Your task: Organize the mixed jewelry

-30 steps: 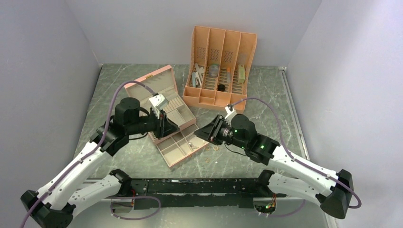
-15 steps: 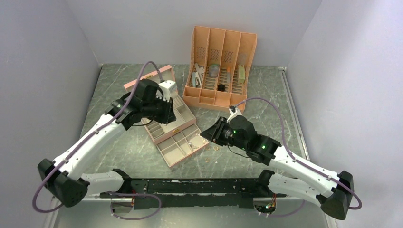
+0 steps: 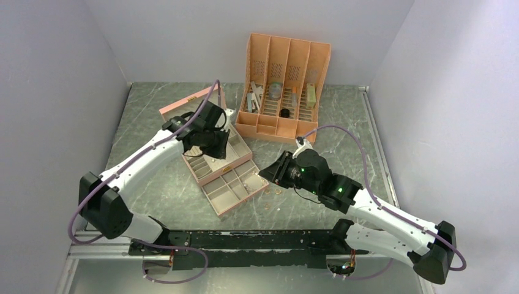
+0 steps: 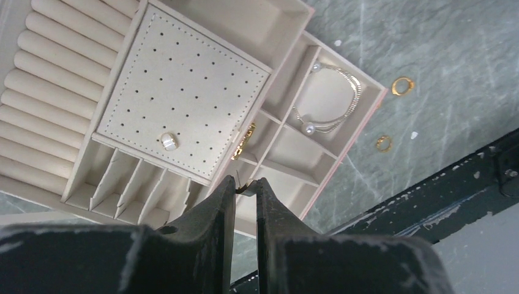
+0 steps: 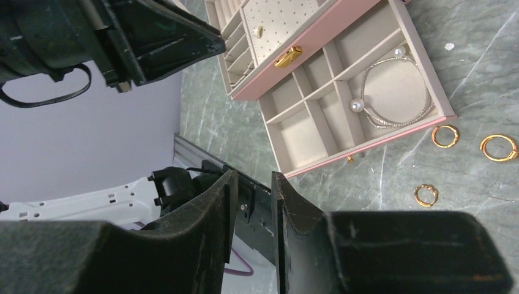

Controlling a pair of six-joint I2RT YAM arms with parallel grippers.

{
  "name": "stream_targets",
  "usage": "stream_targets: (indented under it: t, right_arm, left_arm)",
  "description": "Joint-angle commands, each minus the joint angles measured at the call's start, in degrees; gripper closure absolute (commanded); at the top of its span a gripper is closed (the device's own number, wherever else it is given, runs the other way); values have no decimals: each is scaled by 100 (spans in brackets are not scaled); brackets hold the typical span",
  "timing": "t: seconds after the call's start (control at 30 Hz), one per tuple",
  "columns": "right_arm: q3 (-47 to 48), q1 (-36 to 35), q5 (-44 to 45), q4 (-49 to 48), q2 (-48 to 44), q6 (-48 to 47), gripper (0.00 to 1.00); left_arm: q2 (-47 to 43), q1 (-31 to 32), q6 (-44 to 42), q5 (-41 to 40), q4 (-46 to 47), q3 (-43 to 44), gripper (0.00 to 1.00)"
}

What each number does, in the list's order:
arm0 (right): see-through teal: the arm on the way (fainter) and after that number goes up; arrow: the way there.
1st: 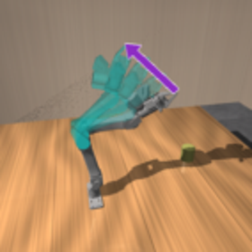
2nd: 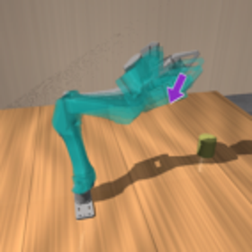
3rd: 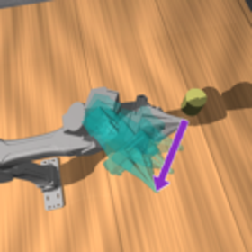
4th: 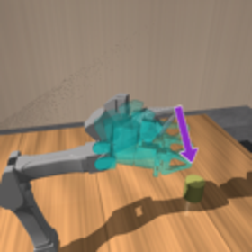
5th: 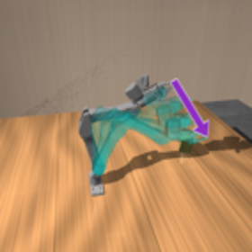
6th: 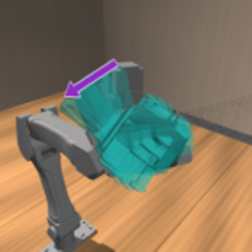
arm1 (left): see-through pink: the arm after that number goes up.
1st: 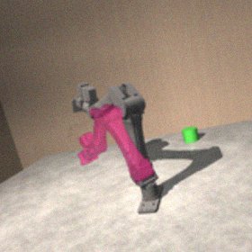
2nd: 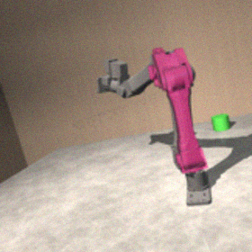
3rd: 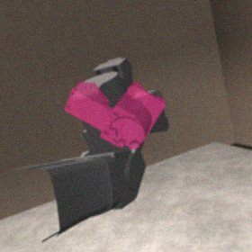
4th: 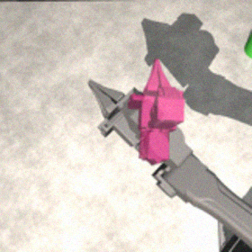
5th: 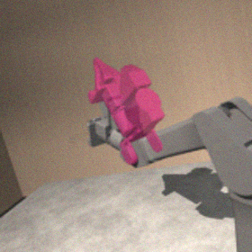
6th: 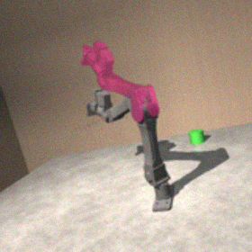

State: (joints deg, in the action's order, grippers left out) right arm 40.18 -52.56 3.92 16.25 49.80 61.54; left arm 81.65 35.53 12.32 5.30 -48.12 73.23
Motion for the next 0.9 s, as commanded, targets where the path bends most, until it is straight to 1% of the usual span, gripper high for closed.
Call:
stream_targets:
  t: [0.0, 0.5, 0.6, 0.87]
  right_arm:
    - [80, 33, 118, 108, -32, -97, 69]
    - [157, 35, 53, 106, 100, -167, 69]
    - [149, 35, 40, 106, 100, -160, 69]
    - [139, 36, 11, 86, 131, -160, 69]
  left_arm:
    - [238, 51, -79, -348, -83, 183, 95]
    - [982, 51, -176, -521, 92, 138, 95]
    - [1064, 51, -181, -814, 96, 156, 95]
    - [1234, 42, -218, -1111, 150, 183, 95]
